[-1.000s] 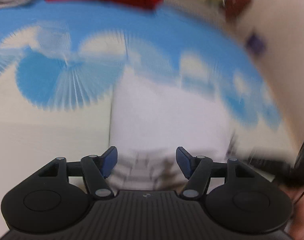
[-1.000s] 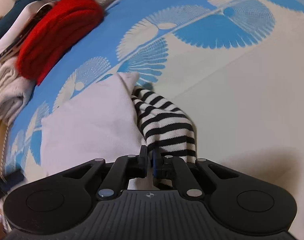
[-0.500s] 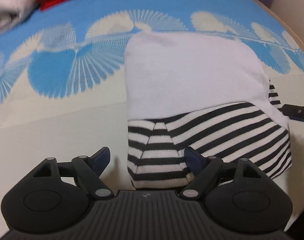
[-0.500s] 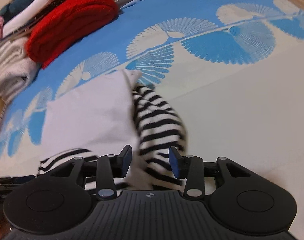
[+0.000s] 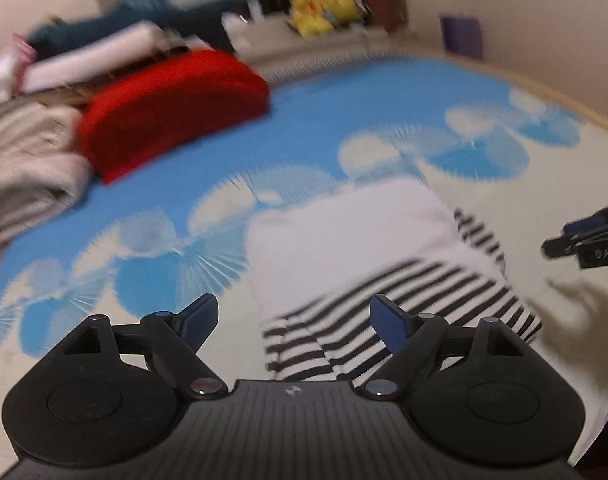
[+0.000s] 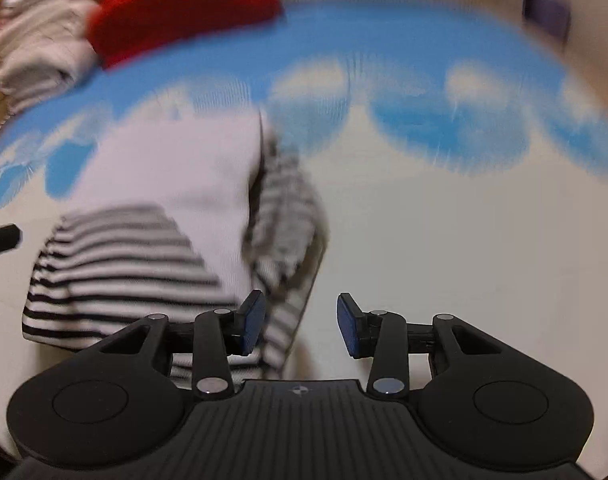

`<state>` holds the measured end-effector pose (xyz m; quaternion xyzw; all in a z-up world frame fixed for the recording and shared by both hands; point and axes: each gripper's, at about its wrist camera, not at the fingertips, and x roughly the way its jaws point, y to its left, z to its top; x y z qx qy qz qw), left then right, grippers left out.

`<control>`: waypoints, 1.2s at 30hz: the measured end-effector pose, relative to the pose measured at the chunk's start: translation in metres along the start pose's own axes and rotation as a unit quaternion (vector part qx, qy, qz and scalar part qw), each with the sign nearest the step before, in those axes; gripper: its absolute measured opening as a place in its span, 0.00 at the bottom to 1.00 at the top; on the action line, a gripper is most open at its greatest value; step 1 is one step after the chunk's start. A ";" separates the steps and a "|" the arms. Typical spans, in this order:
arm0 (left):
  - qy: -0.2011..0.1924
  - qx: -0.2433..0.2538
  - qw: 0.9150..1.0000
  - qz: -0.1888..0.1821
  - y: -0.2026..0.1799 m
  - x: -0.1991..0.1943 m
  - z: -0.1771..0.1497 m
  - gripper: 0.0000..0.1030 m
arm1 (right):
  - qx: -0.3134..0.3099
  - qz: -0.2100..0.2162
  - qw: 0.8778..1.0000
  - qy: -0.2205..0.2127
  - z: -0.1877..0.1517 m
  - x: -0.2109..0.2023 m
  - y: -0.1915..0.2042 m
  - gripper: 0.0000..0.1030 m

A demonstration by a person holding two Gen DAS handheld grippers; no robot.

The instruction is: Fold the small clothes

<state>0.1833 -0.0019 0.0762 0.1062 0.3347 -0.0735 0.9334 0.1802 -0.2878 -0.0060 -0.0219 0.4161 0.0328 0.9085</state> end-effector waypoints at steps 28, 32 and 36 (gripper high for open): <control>-0.048 -0.134 0.990 0.000 -0.014 -0.165 -0.096 1.00 | 0.016 -0.018 0.981 -0.192 -0.099 -0.173 0.062 0.99; 0.002 -0.166 0.985 0.044 -0.007 -0.141 -0.106 1.00 | 0.024 -0.029 0.984 -0.176 -0.094 -0.156 0.070 0.99; 0.014 -0.182 0.982 0.043 -0.005 -0.133 -0.104 1.00 | 0.031 -0.034 0.986 -0.158 -0.090 -0.141 0.079 0.99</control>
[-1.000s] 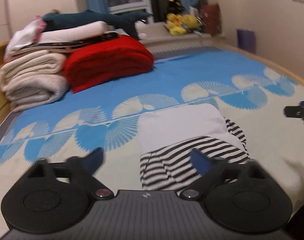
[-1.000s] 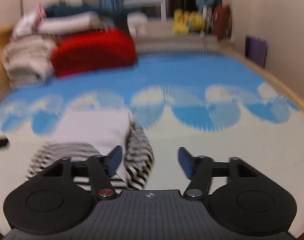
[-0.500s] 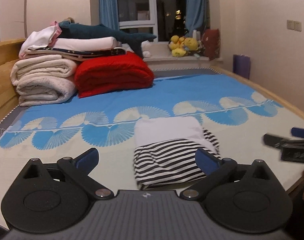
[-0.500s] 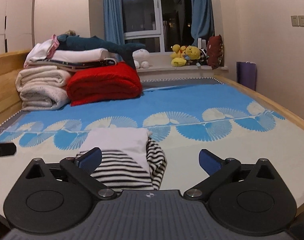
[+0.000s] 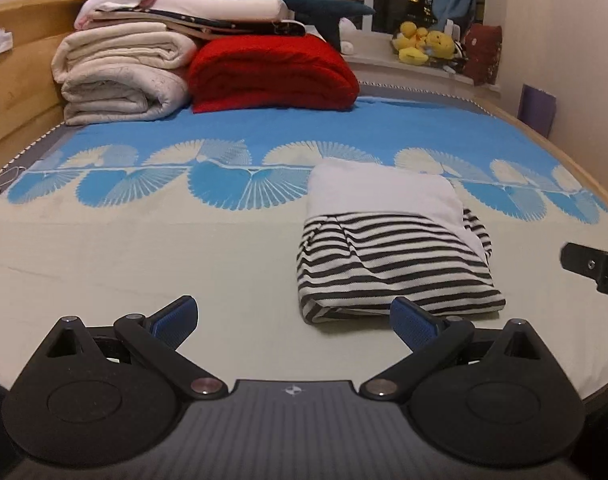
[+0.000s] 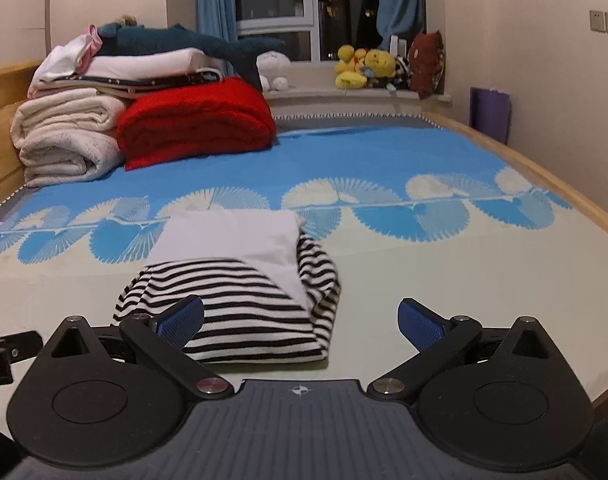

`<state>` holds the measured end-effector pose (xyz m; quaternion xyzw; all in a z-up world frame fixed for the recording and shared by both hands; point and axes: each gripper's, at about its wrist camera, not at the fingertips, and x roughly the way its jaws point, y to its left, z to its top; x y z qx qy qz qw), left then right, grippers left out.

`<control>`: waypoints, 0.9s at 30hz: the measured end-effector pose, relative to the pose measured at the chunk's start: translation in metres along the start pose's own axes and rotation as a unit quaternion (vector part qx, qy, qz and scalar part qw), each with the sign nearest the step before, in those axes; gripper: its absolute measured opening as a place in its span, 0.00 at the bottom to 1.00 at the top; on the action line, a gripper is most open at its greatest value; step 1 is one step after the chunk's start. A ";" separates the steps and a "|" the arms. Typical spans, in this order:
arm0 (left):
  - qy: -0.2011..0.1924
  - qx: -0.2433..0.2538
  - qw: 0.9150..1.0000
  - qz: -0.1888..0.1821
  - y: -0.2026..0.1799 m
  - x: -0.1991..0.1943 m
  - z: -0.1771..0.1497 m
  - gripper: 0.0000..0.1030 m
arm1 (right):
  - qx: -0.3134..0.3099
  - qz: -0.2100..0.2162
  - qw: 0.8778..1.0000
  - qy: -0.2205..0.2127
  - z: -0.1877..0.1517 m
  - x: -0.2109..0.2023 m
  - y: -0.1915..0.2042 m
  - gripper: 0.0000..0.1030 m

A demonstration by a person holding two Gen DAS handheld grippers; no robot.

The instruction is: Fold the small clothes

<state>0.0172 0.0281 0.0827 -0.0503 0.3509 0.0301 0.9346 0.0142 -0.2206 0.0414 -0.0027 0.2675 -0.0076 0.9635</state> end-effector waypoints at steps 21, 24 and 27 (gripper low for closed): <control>0.010 0.008 0.999 -0.036 -0.029 0.010 -0.001 0.99 | -0.032 0.035 0.999 0.014 -0.006 0.006 0.025 0.99; 0.007 0.004 1.000 -0.030 -0.028 0.011 0.000 0.99 | -0.031 0.031 0.999 0.010 -0.006 0.005 0.025 0.99; 0.005 -0.004 1.000 -0.028 -0.026 0.011 0.002 0.99 | -0.028 0.027 0.999 0.008 -0.005 0.005 0.023 0.99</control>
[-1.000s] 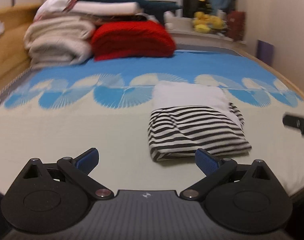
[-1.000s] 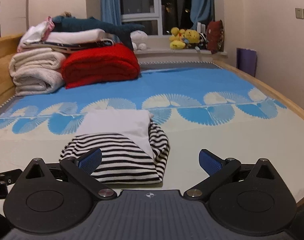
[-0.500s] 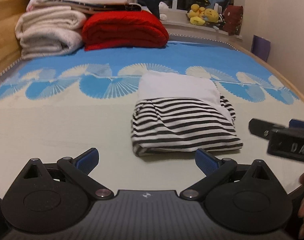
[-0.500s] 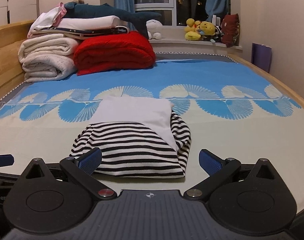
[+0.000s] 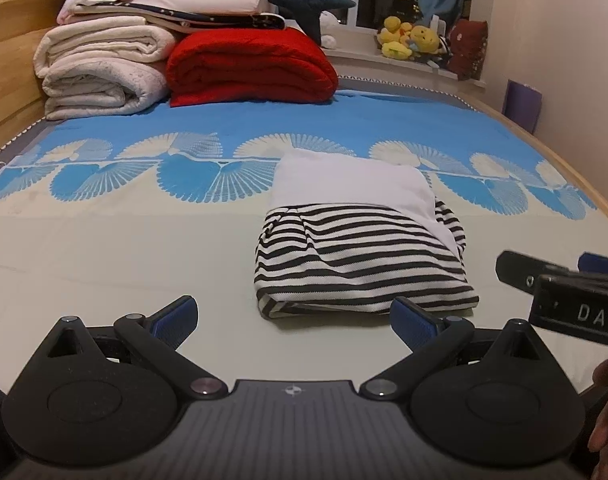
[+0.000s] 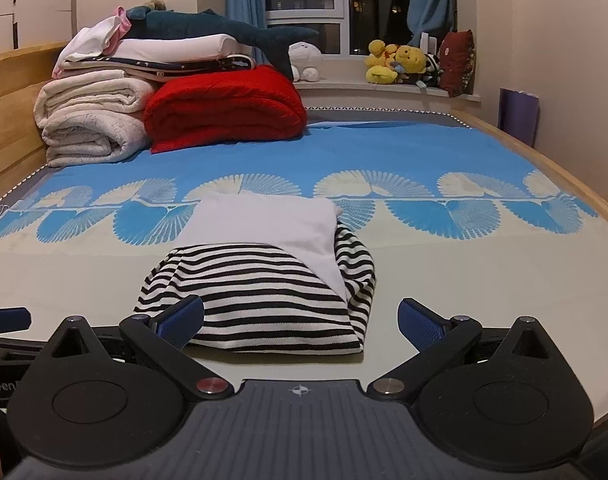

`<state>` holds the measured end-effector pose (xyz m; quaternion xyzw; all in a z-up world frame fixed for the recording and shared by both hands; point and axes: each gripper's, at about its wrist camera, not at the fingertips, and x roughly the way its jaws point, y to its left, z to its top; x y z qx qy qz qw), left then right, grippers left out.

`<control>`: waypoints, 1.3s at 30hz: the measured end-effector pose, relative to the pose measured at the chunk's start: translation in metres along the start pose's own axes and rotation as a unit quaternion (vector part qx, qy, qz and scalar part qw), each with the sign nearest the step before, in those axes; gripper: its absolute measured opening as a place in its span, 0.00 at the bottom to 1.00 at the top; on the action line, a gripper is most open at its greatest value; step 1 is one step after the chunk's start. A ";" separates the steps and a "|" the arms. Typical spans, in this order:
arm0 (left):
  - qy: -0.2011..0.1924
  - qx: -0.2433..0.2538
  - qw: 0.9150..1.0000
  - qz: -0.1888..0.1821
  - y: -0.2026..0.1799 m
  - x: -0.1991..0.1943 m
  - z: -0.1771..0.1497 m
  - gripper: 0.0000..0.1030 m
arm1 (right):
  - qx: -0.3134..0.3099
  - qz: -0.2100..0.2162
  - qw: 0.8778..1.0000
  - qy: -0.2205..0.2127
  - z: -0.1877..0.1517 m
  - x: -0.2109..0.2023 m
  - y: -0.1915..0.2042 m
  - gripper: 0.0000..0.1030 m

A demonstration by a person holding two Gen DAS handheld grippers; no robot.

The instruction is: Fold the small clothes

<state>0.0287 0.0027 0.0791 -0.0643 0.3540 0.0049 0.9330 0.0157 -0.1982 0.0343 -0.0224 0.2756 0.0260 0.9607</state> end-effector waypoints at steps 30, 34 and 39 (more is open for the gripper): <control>0.009 -0.012 1.000 0.000 0.005 0.001 0.001 0.99 | -0.019 0.007 1.000 0.001 -0.002 -0.002 0.007 0.99; 0.010 -0.012 1.000 0.000 0.005 0.002 0.001 0.99 | -0.020 0.007 1.000 0.002 -0.002 -0.002 0.007 0.99; 0.011 -0.013 1.000 -0.001 0.005 0.002 0.001 0.99 | -0.022 0.007 1.000 0.002 -0.002 -0.002 0.007 0.99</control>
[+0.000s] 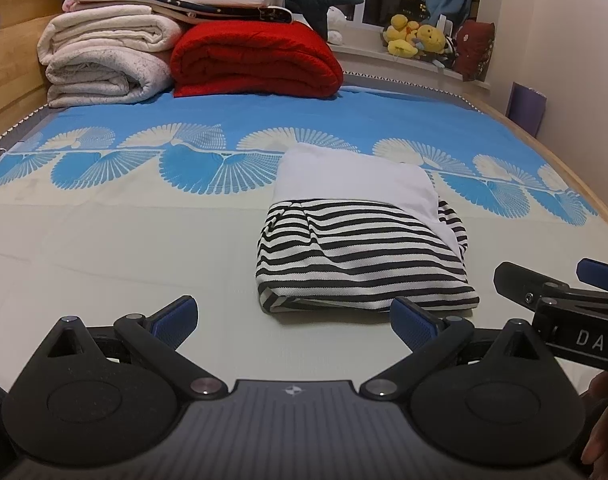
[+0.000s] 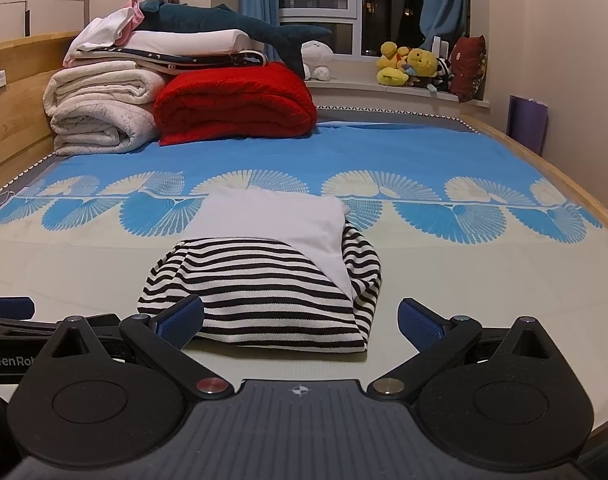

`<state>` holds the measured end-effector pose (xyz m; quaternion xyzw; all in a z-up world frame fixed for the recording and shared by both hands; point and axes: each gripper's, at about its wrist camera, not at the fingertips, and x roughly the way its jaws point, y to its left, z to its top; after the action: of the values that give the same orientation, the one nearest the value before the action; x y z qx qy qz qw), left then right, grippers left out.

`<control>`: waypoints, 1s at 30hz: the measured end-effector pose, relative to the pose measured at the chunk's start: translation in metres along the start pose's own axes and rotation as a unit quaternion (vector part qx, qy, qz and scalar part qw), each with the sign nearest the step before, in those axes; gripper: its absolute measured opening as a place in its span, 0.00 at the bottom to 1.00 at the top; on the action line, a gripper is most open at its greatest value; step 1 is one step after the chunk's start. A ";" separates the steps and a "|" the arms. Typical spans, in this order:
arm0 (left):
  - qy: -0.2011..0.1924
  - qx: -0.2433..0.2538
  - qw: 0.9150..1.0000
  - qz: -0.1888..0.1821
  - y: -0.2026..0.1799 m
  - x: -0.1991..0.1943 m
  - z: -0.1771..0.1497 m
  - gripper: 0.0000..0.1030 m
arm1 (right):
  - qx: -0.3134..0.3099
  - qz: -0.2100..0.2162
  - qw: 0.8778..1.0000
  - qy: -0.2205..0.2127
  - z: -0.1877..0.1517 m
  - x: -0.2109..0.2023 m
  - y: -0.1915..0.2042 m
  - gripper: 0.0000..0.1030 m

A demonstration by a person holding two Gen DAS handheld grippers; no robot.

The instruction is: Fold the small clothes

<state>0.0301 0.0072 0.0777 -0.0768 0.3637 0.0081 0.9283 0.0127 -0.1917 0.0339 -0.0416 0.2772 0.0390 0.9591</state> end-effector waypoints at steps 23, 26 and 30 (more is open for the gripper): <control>0.005 -0.003 1.000 0.000 -0.002 0.004 -0.001 0.99 | 0.005 0.002 1.000 0.005 -0.001 0.005 0.000 0.99; 0.005 -0.004 1.000 0.000 -0.002 0.004 -0.002 0.99 | 0.005 0.002 1.000 0.006 -0.001 0.005 0.000 0.99; 0.006 -0.004 1.000 0.000 -0.002 0.004 -0.001 0.99 | 0.005 0.002 1.000 0.006 -0.002 0.006 0.000 0.99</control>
<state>0.0324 0.0048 0.0742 -0.0805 0.3688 0.0089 0.9260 0.0165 -0.1912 0.0295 -0.0363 0.2829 0.0394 0.9577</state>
